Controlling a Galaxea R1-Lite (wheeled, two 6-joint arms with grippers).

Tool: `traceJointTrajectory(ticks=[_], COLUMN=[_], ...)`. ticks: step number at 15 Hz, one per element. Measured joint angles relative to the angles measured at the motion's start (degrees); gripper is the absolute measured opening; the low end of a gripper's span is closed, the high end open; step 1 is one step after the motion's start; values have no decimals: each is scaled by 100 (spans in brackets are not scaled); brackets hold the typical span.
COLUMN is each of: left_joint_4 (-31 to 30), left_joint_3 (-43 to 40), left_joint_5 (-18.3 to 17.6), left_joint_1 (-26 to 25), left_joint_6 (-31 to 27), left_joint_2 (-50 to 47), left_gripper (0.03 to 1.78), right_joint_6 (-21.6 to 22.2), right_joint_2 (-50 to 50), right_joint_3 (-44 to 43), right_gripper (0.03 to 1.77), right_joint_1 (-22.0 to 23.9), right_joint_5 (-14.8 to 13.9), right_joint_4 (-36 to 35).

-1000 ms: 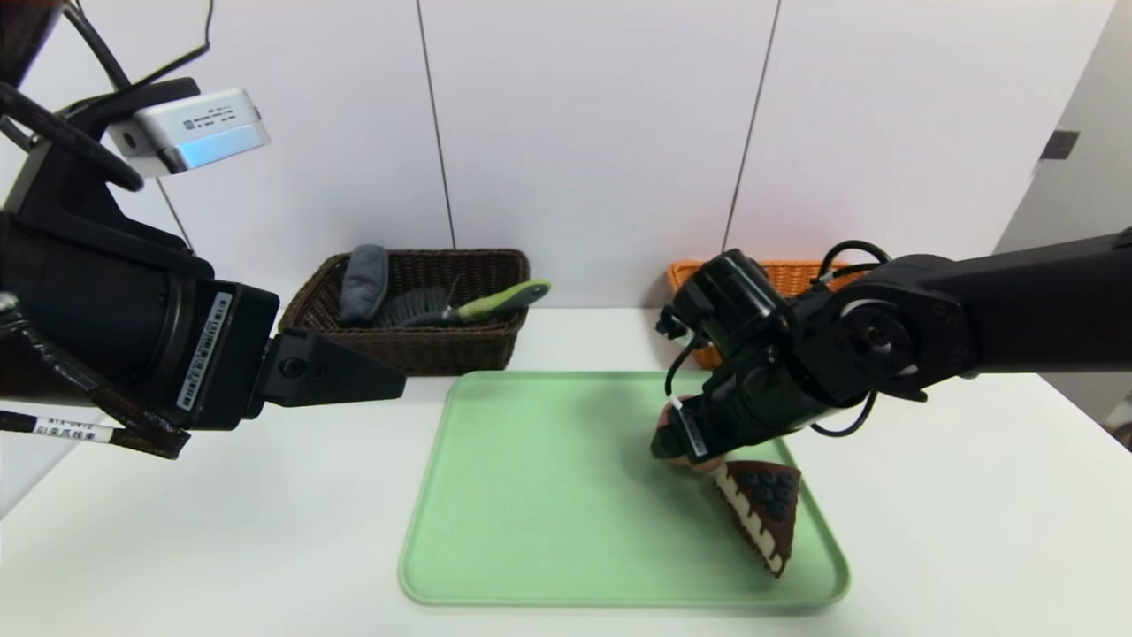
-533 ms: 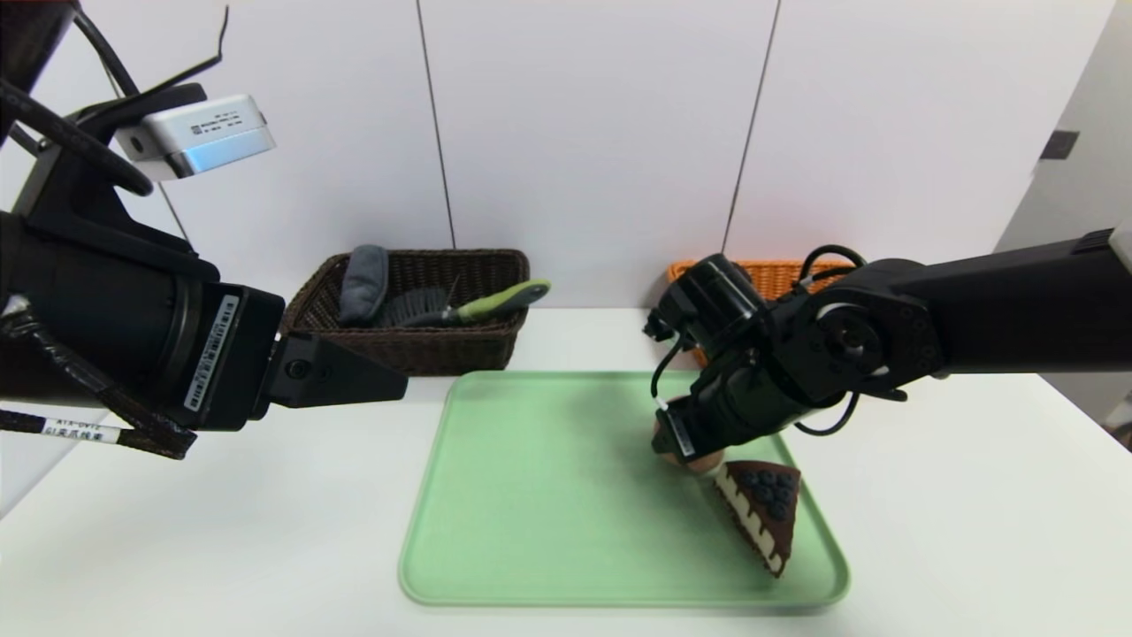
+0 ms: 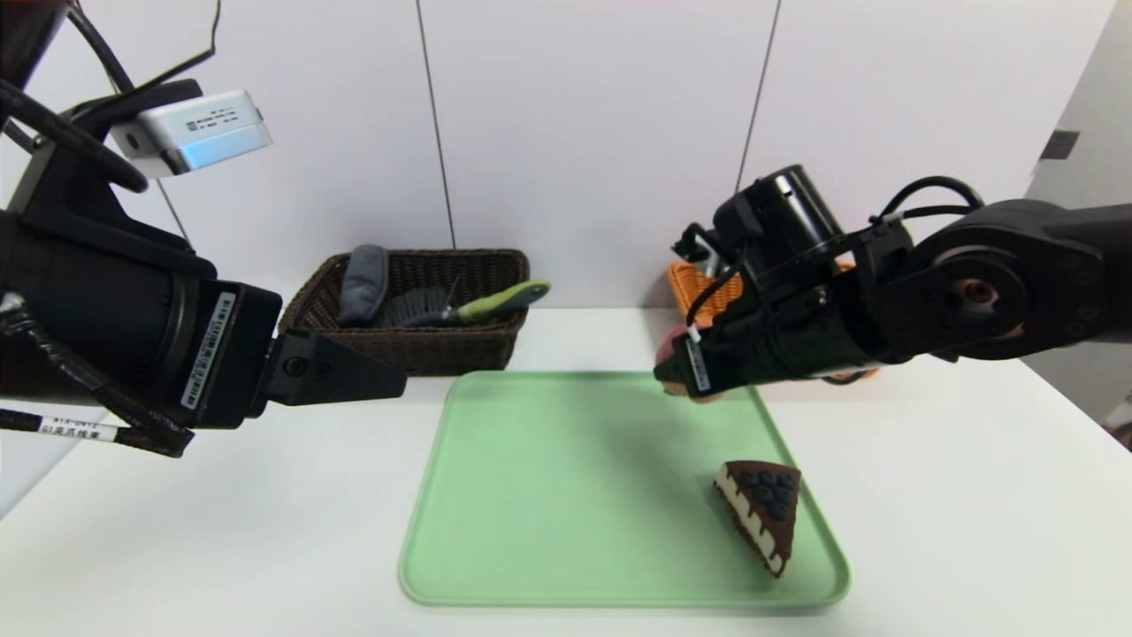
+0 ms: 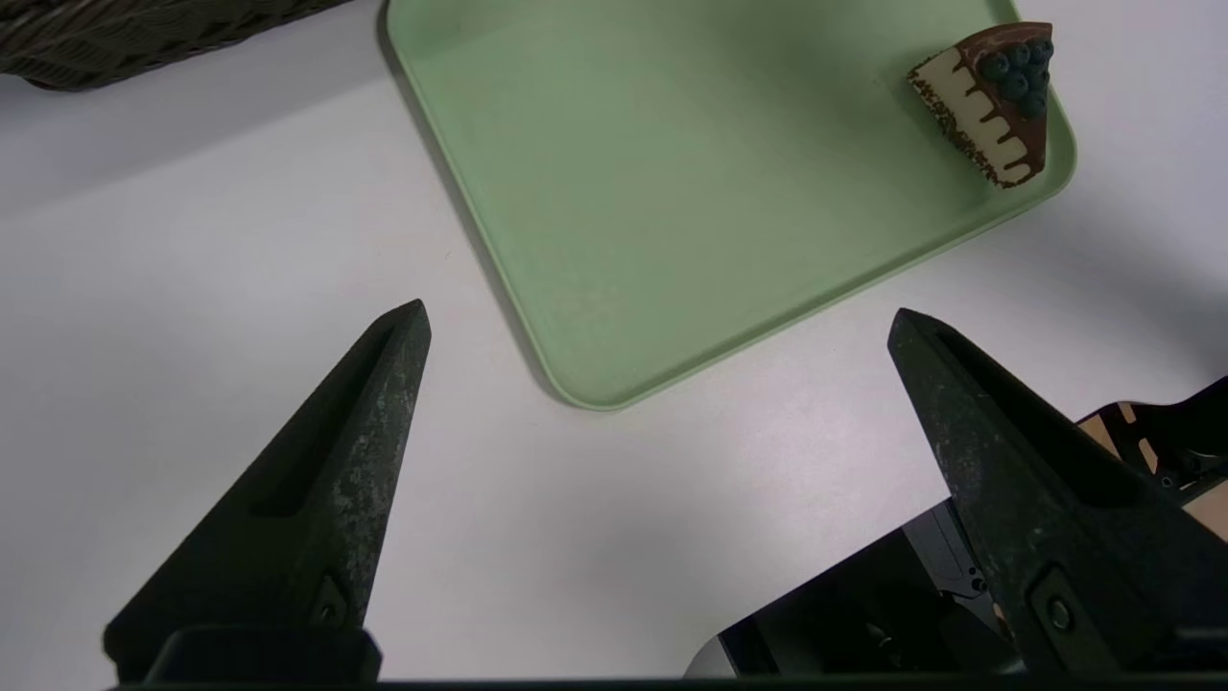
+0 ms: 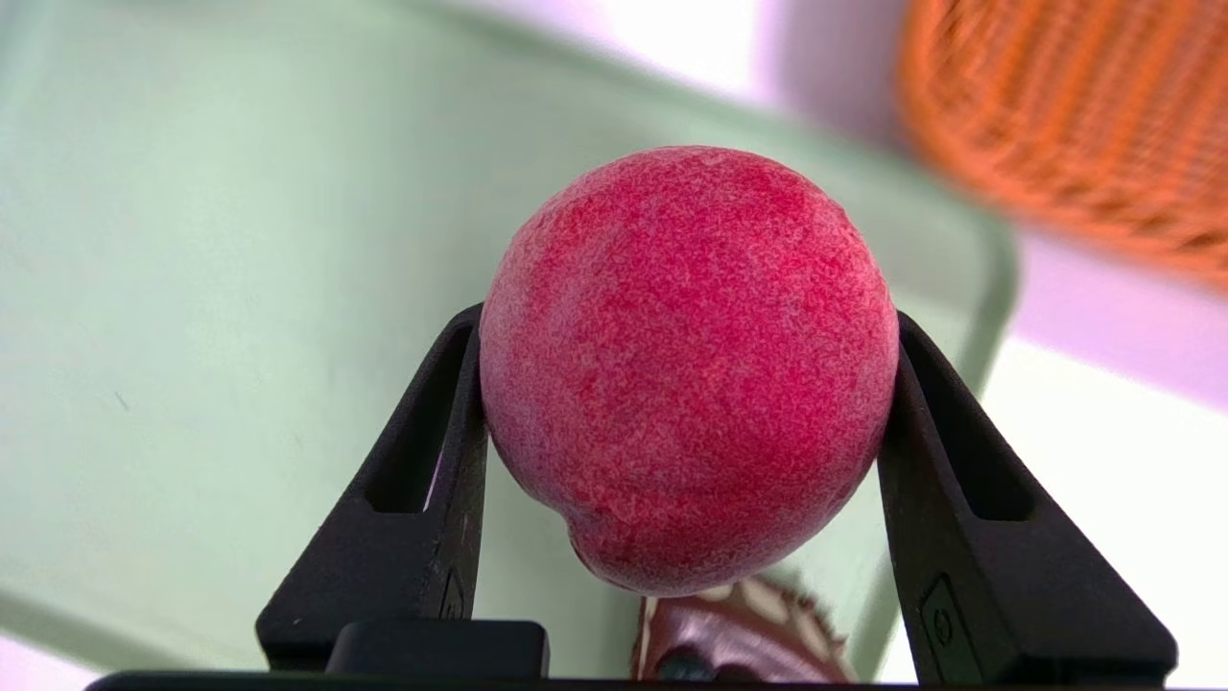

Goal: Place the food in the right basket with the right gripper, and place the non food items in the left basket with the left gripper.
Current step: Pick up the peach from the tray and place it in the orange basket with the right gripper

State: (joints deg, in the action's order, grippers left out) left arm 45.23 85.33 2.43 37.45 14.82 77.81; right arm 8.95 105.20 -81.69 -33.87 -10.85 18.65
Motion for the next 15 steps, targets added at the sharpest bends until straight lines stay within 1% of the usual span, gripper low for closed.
traceJointTrajectory(ticks=[2,5,8,12,15], left_joint_4=[-5,-6,-9,-13,-17], left_joint_3=[0,0,-6,-2,0], left_joint_5=[-1,-1,-1,-1,0], left_joint_1=[0,0,0,0,0], left_joint_6=[5,11,11,11,24], left_joint_2=[-6,-9,-11,-13,-13], left_gripper=[169,169,169,169,169], right_joint_6=[-5,20,12,4,6], right_joint_2=[-156,-221,-66,577,1211], right_joint_3=[-127,-467,-789,-1180,-1549], right_gripper=[112,112,111,111,111], right_joint_1=[184,529,928,1340,1581], right_joint_5=[-4,-33,-37,-212,-255], right_joint_4=[-297,-369,-496,-769,-791])
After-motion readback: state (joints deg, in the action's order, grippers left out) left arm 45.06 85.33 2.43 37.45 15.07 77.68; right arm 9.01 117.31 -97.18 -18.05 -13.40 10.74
